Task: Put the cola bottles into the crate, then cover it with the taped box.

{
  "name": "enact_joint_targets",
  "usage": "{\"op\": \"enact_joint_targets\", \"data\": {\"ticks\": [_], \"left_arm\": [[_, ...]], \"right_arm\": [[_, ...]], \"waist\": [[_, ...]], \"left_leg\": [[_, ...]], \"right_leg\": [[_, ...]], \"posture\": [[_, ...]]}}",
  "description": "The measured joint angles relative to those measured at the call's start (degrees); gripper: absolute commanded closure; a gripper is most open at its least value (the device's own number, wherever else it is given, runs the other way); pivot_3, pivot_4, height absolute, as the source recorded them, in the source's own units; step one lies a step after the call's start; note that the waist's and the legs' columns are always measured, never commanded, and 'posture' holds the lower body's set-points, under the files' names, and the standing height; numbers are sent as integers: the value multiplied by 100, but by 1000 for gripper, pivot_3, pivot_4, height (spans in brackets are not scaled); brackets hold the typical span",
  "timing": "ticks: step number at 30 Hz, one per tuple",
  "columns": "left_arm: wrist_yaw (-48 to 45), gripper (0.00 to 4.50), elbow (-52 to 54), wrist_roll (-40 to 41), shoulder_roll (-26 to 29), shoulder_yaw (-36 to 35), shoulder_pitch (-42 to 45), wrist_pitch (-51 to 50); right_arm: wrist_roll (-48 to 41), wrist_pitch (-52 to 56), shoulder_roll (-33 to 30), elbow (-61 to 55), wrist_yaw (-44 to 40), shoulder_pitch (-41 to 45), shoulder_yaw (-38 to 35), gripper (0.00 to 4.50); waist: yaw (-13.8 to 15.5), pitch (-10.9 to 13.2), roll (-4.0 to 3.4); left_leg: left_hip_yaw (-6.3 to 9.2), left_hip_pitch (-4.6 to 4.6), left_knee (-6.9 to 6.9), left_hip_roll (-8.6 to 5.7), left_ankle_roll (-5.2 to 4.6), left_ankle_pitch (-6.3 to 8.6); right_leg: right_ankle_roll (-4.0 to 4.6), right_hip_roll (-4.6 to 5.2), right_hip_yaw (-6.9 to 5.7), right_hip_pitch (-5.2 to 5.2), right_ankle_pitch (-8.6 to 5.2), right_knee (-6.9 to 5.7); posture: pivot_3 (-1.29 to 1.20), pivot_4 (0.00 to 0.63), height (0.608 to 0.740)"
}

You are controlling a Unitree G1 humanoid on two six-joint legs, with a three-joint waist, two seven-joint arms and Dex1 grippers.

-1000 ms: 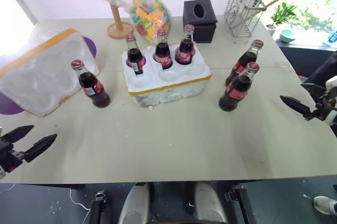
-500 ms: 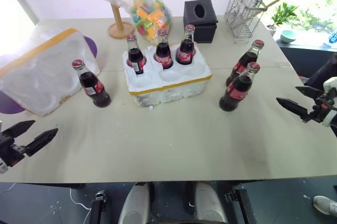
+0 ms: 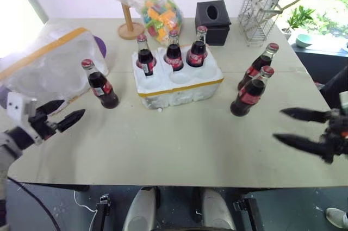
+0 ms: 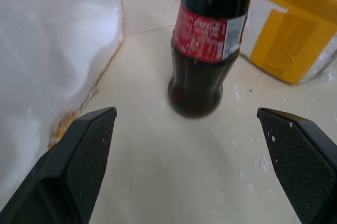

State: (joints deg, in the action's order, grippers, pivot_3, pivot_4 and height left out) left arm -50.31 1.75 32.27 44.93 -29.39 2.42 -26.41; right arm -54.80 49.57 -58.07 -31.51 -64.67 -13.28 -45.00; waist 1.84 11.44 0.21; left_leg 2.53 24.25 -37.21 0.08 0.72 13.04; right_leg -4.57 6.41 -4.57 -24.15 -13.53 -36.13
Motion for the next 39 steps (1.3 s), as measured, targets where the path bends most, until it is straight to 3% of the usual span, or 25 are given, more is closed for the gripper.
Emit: {"op": "enact_joint_targets", "data": {"ticks": [8,20,22,25,26,30,34,36,39], "left_arm": [[-291,42,-1127,-535,-146,1127,1403,579],[-310,42,-2372,-943,-721,1720,2435,1227],[-322,560,-2403,-957,-720,1717,2425,1255],[-369,1696,-2274,-894,-654,1638,2251,1295],[-380,1676,-2228,-877,-645,1615,2213,1285],[-669,1676,-1551,-581,-182,1544,1748,638],[-1243,1676,-456,404,469,1462,1542,-781],[-1468,1676,30,999,677,1441,1824,-1405],[-1486,1676,210,1492,545,1479,2836,-1824]], "right_arm": [[-1370,333,293,-1239,1069,-245,-218,0],[-1863,88,287,-1324,1653,-125,96,0],[-1865,30,244,-1312,1656,-11,170,0],[-1846,-72,181,-1275,1644,113,239,0],[-1842,-103,179,-1250,1645,139,286,0],[-1819,-172,143,-1201,1578,201,382,0],[-1461,-401,147,-1191,1584,313,558,0],[-1364,-453,167,-1185,1576,303,632,0],[-1228,-556,225,-1188,1591,292,740,0]], "waist": [[51,-4,21],[36,-2,40],[33,-1,40],[35,-2,42],[40,-1,43],[1,5,59],[67,16,79],[116,17,81],[173,17,82]], "left_leg": [[-16,4,-1,0,0,0],[-20,1,-6,0,-1,-1],[-21,1,-5,0,-2,-1],[-24,1,-4,0,-2,-1],[-24,1,-4,0,-2,-1],[-36,2,0,6,-1,-1],[-46,16,-8,30,1,-2],[-64,18,-17,47,3,-3],[-79,17,-27,43,4,-3]], "right_leg": [[12,6,3,0,20,8],[-15,4,8,3,37,5],[-17,4,9,2,38,5],[-17,4,11,2,38,7],[-17,4,11,1,38,7],[-16,3,21,-9,38,7],[3,0,18,-16,27,7],[3,3,16,-10,27,8],[-6,2,17,-5,30,9]], "posture": [[0,150,740],[0,150,740],[0,150,740],[0,150,740],[0,150,740],[0,150,740],[0,150,740],[0,150,740],[0,150,740]]}}
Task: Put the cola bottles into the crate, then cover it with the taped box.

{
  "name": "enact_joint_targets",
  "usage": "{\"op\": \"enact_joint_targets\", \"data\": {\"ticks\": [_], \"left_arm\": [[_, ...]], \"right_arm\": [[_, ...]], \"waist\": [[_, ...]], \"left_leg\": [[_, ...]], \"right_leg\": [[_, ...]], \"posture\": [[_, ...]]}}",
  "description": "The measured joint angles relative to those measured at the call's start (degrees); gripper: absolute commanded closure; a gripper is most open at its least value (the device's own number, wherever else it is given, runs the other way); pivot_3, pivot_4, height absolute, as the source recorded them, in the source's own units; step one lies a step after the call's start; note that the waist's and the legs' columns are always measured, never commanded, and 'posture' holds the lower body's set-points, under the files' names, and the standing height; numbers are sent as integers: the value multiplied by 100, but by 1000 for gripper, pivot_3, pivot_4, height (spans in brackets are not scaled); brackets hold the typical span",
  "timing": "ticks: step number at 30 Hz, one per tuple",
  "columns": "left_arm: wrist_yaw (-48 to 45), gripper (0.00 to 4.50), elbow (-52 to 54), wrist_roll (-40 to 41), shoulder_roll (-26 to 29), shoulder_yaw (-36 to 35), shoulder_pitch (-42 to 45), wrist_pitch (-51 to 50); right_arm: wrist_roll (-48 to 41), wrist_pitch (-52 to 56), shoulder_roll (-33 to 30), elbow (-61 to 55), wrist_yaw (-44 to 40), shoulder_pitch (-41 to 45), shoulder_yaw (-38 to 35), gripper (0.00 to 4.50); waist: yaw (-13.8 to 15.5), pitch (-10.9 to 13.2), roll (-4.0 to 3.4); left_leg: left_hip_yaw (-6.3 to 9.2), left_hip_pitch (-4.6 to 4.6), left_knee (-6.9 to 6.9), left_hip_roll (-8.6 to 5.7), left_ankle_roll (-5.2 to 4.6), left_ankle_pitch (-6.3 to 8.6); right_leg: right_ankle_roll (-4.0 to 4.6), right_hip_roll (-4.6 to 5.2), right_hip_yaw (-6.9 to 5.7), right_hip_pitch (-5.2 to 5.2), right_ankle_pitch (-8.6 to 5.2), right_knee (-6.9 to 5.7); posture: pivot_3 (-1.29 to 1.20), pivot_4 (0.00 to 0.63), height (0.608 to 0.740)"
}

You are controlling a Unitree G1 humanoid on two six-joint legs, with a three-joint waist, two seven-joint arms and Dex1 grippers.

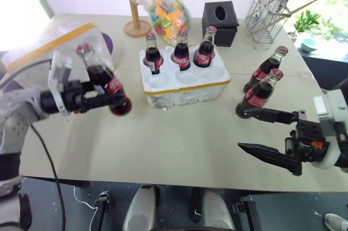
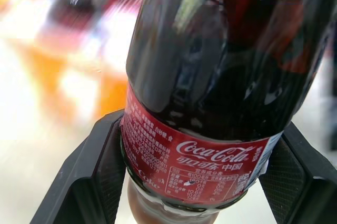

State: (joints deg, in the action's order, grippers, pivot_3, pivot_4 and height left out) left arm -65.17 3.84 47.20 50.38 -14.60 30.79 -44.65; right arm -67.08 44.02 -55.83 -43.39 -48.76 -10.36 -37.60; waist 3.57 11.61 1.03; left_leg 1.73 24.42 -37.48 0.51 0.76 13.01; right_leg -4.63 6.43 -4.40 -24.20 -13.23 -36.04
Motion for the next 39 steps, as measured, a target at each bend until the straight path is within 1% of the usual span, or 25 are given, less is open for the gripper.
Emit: {"op": "enact_joint_targets", "data": {"ticks": [3,5,6,8,12,14,16,19,21,23,24,25,29,32,35,37,39], "left_arm": [[145,1676,-408,2,-390,141,1113,64],[135,1676,-1086,-391,-784,507,1792,441],[111,1676,-1425,-615,-936,697,1997,660],[-68,1676,-2119,-1065,-1149,1070,2193,1016],[-380,1676,-3416,-1630,-1665,1457,2364,1466],[-522,1676,-3746,-1796,-1808,1532,2447,1655],[-655,1676,-3896,-1956,-1812,1561,2555,1779],[-827,1676,-3948,-2241,-1812,1647,2573,2066],[-859,1676,-3985,-2536,-1810,1838,2549,2343],[-846,637,-4036,-2866,-1810,2001,2440,2708],[-841,198,-4057,-2954,-1831,2044,2378,2838],[-844,43,-4069,-3010,-1856,2048,2359,2988],[-713,43,-3967,-3143,-1873,2011,2254,3223],[-617,43,-3569,-3011,-1870,1797,2006,3062],[-540,43,-2771,-2505,-1644,1396,1765,2360],[-467,43,-2110,-2027,-1349,1008,1706,1726],[-455,43,-1319,-1310,-927,527,1590,881]], "right_arm": [[93,-76,82,-3,61,0,109,0],[146,-119,135,-17,157,5,163,0],[170,-141,168,-36,212,10,181,0],[211,-196,260,-47,327,-19,200,0],[293,-241,395,-133,536,-178,218,0],[354,-281,495,-172,641,-275,257,0],[446,-319,534,-174,725,-316,324,0],[584,-353,572,-171,811,-321,371,0],[669,-380,594,-129,860,-297,457,0],[788,-415,595,-82,918,-182,576,0],[829,-440,596,-54,942,-128,599,0],[861,-446,596,-3,985,-44,629,0],[1018,-454,602,172,1169,253,805,0],[1178,-449,603,325,1230,261,853,0],[1296,-441,640,485,1282,219,861,0],[1423,-440,681,614,1322,168,861,0],[1523,-439,773,768,1438,202,890,0]], "waist": [[-3,-1,0],[5,-2,0],[0,-2,1],[-44,-2,1],[-149,8,16],[-150,11,20],[-138,11,19],[-127,11,19],[-131,11,19],[-140,11,19],[-144,11,19],[-141,10,19],[-137,8,16],[-144,8,16],[-154,9,17],[-157,9,15],[-182,8,15]], "left_leg": [[-6,-6,-1,-3,-1,-1],[-6,-7,1,-4,-2,-1],[-5,-6,2,-2,-2,-1],[-8,-6,5,-1,-3,-1],[-7,4,9,3,-4,-1],[-6,4,10,7,-5,-1],[-5,2,10,8,-5,-1],[-4,3,5,8,-4,-1],[-5,3,1,8,-4,-1],[-8,0,0,9,-4,-1],[-11,0,1,10,-4,-1],[-10,0,0,16,-4,-1],[-9,-3,1,25,-4,-1],[-9,-3,2,30,-4,-1],[-9,-3,2,37,-4,-1],[-9,-6,2,38,-4,-1],[-11,-8,3,41,-4,-1]], "right_leg": [[0,-4,3,7,9,-2],[-7,-9,2,8,13,-1],[-10,-13,3,7,15,0],[-16,-14,7,3,19,0],[-21,-19,7,-10,20,-1],[-21,-23,7,-11,21,-1],[-21,-25,7,-11,21,-2],[-19,-25,8,-10,21,-3],[-15,-25,11,-9,22,-3],[-13,-25,16,-9,23,-3],[-12,-25,18,-9,24,-3],[-12,-31,18,-9,24,-3],[-11,-45,25,-9,25,-5],[-11,-52,28,-10,26,-6],[-9,-57,29,-12,28,-7],[-9,-58,30,-13,28,-9],[-8,-60,35,-13,28,-9]], "posture": [[0,150,740],[0,150,740],[0,150,740],[0,150,740],[0,150,740],[0,150,740],[0,150,740],[0,150,740],[0,150,740],[0,150,740],[0,150,740],[0,150,740],[0,150,740],[0,150,740],[0,150,740],[0,150,740],[0,150,740]]}}
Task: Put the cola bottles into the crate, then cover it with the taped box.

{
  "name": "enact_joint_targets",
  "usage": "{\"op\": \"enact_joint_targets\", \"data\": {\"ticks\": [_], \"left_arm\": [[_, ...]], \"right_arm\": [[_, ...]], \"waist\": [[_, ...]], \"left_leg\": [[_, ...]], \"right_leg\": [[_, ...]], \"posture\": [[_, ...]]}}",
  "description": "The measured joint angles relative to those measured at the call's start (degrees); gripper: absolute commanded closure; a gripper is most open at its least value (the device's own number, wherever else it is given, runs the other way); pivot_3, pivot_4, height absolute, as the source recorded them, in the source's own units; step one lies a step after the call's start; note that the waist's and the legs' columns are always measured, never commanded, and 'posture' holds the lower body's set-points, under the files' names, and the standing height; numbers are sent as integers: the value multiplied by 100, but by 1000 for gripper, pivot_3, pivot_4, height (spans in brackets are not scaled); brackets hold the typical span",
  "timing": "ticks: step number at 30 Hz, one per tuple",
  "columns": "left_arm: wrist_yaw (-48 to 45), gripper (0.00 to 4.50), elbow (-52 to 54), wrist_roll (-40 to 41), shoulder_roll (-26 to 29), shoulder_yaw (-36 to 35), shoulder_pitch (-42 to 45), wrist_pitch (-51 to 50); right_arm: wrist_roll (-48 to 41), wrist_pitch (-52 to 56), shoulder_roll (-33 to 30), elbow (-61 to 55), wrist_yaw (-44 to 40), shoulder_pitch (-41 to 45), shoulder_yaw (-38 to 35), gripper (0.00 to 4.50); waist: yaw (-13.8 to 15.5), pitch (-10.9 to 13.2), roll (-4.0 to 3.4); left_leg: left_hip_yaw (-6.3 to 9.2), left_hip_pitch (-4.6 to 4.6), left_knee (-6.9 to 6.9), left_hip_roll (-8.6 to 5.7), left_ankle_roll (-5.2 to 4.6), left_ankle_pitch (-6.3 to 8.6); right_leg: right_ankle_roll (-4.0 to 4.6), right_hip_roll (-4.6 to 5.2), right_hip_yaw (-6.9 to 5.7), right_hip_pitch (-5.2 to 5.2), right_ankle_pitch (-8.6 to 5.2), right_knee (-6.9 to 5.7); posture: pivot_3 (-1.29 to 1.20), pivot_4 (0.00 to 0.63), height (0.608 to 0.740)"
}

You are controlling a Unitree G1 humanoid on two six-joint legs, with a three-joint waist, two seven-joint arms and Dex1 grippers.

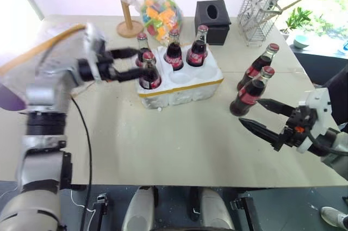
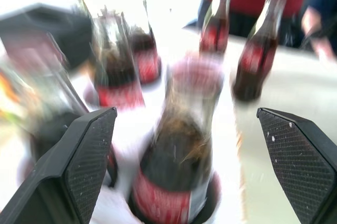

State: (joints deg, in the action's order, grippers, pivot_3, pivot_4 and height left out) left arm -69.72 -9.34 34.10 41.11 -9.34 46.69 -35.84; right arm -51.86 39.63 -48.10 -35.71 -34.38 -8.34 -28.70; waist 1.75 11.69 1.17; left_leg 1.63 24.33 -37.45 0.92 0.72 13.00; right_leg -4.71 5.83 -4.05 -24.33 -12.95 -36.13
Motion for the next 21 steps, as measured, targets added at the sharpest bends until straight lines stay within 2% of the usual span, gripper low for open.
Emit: {"op": "enact_joint_targets", "data": {"ticks": [2,4,7,10,19,21], "left_arm": [[-58,43,953,925,551,-531,-299,-945],[-76,43,1888,1466,886,-784,-795,-1416],[-42,43,2916,1676,955,-505,-1714,-1646],[216,43,3251,1686,762,-261,-2156,-1638],[665,43,3422,1774,646,-86,-2165,-1567],[675,0,3418,1759,647,-58,-2164,-1488]], "right_arm": [[245,-12,126,239,198,79,93,0],[507,-18,327,544,437,270,254,0],[848,-57,611,963,732,642,536,0],[1079,-158,857,1296,809,898,755,0],[1540,-553,1482,2361,780,1839,1278,0],[1635,-629,1592,2561,761,2001,1346,557]], "waist": [[-62,-1,-1],[-102,-8,-11],[-87,-17,-37],[-95,-16,-35],[-115,-17,-38],[-114,-17,-38]], "left_leg": [[-4,-4,5,0,0,0],[-12,-18,10,-3,0,0],[-25,-41,10,-8,1,0],[-24,-44,6,0,1,0],[-43,-53,25,4,1,-1],[-44,-53,25,4,0,0]], "right_leg": [[1,1,8,0,-1,2],[6,3,21,10,-4,4],[25,2,42,24,-15,0],[26,-17,53,24,-14,2],[37,-29,77,10,-6,-1],[37,-30,78,8,-6,-1]], "posture": [[0,150,740],[0,150,740],[0,150,740],[0,150,740],[0,150,740],[0,150,740]]}}
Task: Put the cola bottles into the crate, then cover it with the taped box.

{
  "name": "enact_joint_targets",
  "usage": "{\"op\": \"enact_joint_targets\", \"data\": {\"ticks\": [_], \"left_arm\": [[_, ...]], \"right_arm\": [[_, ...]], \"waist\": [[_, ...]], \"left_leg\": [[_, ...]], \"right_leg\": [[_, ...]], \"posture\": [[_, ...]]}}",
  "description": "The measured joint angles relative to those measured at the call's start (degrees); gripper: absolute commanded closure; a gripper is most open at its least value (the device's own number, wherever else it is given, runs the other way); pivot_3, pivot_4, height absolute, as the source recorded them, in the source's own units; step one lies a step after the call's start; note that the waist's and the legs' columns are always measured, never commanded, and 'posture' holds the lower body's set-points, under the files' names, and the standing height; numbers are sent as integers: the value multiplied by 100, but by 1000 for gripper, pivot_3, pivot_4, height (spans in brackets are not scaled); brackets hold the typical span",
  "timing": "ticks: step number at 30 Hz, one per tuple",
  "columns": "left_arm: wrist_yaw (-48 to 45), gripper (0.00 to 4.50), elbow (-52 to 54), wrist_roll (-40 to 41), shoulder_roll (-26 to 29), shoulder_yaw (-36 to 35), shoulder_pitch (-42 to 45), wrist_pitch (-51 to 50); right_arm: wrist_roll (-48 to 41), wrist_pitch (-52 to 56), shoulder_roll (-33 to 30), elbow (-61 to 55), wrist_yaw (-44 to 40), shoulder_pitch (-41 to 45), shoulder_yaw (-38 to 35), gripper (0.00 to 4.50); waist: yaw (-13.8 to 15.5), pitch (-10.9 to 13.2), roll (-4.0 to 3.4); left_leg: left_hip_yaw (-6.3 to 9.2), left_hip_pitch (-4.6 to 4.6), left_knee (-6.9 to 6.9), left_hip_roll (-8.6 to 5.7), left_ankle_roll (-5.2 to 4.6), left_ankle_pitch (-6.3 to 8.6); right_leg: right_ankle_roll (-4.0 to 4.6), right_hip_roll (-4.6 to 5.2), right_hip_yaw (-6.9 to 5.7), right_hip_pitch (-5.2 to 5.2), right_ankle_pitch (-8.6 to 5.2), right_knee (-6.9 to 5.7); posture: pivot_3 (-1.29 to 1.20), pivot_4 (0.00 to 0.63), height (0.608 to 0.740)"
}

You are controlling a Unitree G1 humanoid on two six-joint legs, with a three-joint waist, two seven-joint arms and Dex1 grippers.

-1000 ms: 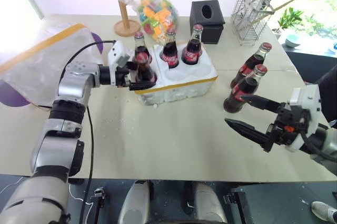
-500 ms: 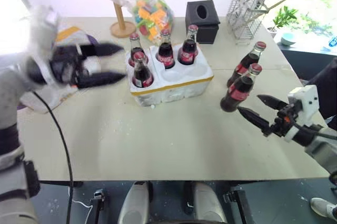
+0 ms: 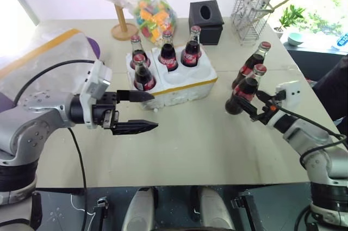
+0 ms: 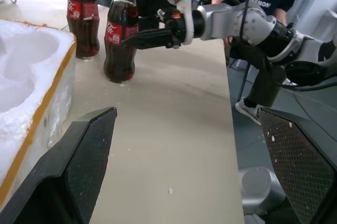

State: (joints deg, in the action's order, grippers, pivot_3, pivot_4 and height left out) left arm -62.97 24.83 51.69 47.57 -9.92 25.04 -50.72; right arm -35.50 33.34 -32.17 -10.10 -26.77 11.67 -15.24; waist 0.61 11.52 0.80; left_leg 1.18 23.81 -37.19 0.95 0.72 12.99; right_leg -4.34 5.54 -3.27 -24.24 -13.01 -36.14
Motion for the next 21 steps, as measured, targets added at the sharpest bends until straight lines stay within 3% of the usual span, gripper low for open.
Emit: {"op": "enact_joint_targets", "data": {"ticks": [3,6,10,16,21], "left_arm": [[37,0,-18,-34,0,7,2,60],[119,0,-44,-35,0,2,0,87],[278,0,-138,-23,109,-233,-232,91],[591,0,-217,92,311,-1043,-822,67],[828,0,-144,158,301,-1226,-997,89]], "right_arm": [[118,-115,54,157,-49,122,63,1762],[39,-82,34,58,-217,33,22,1735],[-695,323,-62,-638,-624,109,-33,1735],[-950,628,-5,-822,-738,1939,486,1735],[-272,475,724,390,-648,3316,1386,1735]], "waist": [[17,0,0],[11,1,-2],[-61,19,-31],[-162,20,-31],[-113,19,-28]], "left_leg": [[-2,1,-1,0,0,0],[-3,2,0,0,0,0],[-11,3,8,3,-1,0],[-10,0,8,24,-1,0],[-12,6,6,32,0,0]], "right_leg": [[0,0,1,0,0,1],[0,0,3,-1,0,2],[-21,-2,12,-19,11,-5],[4,-23,12,-22,5,-6],[8,-31,12,-23,13,-3]], "posture": [[0,150,740],[0,150,740],[0,150,740],[0,150,740],[0,150,740]]}}
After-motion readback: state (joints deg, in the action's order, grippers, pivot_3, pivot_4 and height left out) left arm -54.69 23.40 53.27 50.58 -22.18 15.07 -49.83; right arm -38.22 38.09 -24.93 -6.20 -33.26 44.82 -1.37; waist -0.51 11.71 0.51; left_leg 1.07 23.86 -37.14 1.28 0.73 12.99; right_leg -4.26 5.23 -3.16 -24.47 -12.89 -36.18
